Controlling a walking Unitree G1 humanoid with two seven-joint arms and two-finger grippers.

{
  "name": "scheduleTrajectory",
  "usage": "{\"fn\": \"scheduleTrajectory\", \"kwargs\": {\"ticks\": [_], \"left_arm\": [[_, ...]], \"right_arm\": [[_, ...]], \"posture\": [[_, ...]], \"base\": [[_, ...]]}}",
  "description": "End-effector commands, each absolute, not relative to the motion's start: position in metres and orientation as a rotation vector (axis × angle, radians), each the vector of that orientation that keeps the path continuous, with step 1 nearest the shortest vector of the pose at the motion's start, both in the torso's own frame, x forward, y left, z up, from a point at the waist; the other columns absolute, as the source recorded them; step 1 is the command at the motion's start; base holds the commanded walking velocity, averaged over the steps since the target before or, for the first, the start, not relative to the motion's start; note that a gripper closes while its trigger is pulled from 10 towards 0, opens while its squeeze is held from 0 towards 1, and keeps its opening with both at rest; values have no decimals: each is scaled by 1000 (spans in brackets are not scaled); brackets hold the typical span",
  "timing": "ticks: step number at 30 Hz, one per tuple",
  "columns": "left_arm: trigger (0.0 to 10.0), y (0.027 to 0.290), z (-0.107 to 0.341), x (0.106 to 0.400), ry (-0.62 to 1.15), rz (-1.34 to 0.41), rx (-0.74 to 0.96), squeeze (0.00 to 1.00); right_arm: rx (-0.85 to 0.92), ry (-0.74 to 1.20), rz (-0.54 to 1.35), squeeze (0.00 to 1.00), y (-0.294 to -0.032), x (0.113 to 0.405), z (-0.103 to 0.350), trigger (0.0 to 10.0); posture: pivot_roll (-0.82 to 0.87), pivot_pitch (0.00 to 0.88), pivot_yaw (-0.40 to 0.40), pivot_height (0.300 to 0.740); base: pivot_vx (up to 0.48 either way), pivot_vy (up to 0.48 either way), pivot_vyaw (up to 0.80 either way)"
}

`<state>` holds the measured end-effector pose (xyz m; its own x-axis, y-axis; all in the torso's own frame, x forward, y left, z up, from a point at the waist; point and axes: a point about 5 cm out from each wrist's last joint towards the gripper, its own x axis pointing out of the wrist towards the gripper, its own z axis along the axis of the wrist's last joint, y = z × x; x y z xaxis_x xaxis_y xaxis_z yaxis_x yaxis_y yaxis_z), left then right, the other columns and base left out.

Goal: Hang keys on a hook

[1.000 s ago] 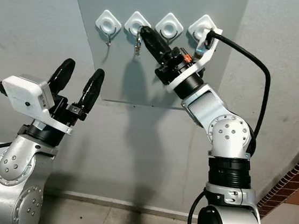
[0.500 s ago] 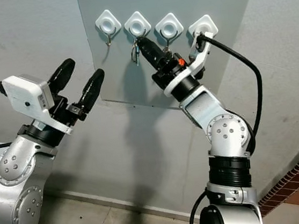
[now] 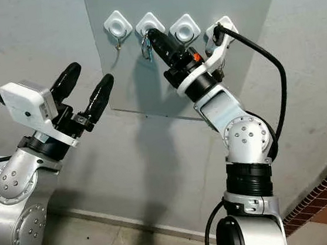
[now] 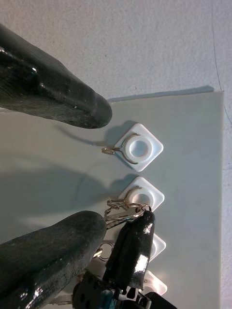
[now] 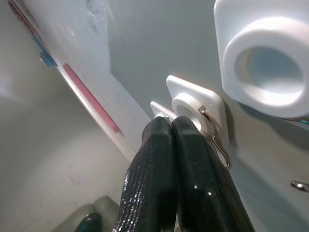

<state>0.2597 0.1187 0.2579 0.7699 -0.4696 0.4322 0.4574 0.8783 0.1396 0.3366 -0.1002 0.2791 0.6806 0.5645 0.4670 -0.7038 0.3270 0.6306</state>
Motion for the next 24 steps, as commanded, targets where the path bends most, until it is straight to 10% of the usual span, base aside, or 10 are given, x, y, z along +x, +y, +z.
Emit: {"fn": "scheduleTrajectory", "kwargs": {"ticks": [1, 18, 20, 21, 24], "left_arm": [[10000, 117, 260, 259, -479, -505, 26, 0], [10000, 120, 260, 257, -476, -478, 15, 0], [10000, 120, 260, 257, -475, -477, 14, 0], [10000, 120, 260, 258, -475, -478, 15, 0], [10000, 120, 260, 258, -475, -478, 15, 0]], "right_arm": [[872, -169, 851, 0, -94, 338, 288, 10000], [620, -67, 707, 0, -81, 346, 267, 10000], [619, -70, 705, 157, -81, 347, 267, 10000], [614, -81, 690, 1000, -82, 348, 266, 10000], [614, -84, 687, 1000, -83, 348, 266, 10000]], "posture": [[-41, 12, -74, 732], [-37, 28, -84, 732], [-37, 28, -84, 732], [-37, 29, -83, 732], [-38, 28, -84, 732]], "base": [[0, 0, 0], [0, 0, 0], [0, 0, 0], [0, 0, 0], [0, 0, 0]]}}
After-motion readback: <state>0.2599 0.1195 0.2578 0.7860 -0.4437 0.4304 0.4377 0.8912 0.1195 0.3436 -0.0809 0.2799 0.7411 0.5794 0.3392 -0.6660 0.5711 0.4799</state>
